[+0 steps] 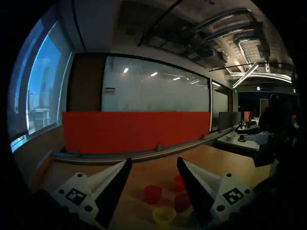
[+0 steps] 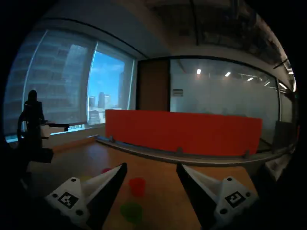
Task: Pour water
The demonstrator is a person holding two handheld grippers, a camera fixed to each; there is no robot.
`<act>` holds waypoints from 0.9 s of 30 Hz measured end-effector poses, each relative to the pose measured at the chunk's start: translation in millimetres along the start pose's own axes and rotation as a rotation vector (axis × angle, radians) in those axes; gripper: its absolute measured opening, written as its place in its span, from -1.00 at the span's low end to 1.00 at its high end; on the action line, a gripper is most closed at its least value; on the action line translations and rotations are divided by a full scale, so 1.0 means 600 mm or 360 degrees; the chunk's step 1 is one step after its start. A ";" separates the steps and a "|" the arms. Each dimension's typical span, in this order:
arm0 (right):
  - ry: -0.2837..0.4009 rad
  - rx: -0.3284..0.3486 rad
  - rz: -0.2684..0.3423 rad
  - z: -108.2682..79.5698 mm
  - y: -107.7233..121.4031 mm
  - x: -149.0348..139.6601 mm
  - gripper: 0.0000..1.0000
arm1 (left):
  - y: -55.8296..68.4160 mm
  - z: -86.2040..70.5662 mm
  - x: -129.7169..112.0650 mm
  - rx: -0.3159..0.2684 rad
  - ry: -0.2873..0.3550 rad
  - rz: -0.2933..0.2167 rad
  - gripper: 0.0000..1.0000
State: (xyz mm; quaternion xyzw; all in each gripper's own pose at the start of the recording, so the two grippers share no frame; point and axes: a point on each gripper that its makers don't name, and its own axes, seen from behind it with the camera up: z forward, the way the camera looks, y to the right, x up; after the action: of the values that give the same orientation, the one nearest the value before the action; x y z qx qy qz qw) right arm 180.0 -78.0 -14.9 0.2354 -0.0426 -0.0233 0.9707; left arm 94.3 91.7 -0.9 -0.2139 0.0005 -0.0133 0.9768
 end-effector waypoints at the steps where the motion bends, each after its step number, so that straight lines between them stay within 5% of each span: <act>1: 0.0004 0.0037 0.0004 -0.001 -0.008 0.003 0.99 | 0.007 0.000 0.002 -0.0031 0.0000 -0.0005 0.74; 9: -0.0022 0.0257 0.0009 -0.004 -0.053 0.008 0.99 | 0.054 -0.009 0.004 -0.0253 -0.0021 0.0025 0.74; 15: -0.0042 0.0291 0.0000 -0.001 -0.059 0.003 0.98 | 0.075 -0.012 -0.008 -0.0352 -0.0054 0.0050 0.74; 27: -0.0262 0.0377 -0.0056 -0.007 -0.065 -0.038 0.98 | 0.103 -0.025 -0.061 -0.0516 -0.0253 0.0125 0.74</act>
State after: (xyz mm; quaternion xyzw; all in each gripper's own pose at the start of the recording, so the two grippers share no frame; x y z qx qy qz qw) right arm 156.4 -109.2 -38.1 0.3462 -0.1205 -0.0542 0.9288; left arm 59.0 142.5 -40.3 -0.3687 -0.0664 0.0420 0.9262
